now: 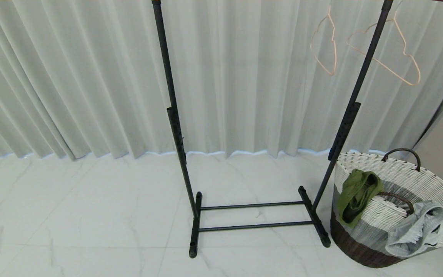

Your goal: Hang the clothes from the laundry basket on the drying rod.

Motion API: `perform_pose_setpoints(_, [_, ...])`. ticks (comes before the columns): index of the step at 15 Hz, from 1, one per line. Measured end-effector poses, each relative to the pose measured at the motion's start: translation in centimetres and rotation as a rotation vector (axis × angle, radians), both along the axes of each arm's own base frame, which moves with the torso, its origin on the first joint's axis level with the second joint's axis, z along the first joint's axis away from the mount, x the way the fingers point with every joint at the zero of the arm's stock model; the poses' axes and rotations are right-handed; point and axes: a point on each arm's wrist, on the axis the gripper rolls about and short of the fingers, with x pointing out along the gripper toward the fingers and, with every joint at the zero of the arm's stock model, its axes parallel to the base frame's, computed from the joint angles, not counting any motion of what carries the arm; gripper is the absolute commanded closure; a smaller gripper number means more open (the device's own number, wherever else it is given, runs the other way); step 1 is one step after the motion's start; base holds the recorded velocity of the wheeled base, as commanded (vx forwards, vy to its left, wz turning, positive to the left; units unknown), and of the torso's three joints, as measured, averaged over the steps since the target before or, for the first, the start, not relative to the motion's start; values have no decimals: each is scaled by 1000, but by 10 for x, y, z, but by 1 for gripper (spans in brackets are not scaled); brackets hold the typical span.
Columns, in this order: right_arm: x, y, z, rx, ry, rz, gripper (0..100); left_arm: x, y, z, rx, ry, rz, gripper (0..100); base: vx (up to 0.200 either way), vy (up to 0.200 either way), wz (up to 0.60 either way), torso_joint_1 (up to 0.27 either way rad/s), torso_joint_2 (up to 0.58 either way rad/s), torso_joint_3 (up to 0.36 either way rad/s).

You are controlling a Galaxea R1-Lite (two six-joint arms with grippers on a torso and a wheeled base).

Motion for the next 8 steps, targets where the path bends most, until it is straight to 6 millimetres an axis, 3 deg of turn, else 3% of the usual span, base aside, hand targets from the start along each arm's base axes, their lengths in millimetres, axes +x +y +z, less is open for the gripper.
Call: perform_pose_setpoints(8, [0, 0, 0, -10, 0, 4, 0, 0, 0, 0, -2, 0, 0, 0, 200, 0, 0, 0, 1, 2])
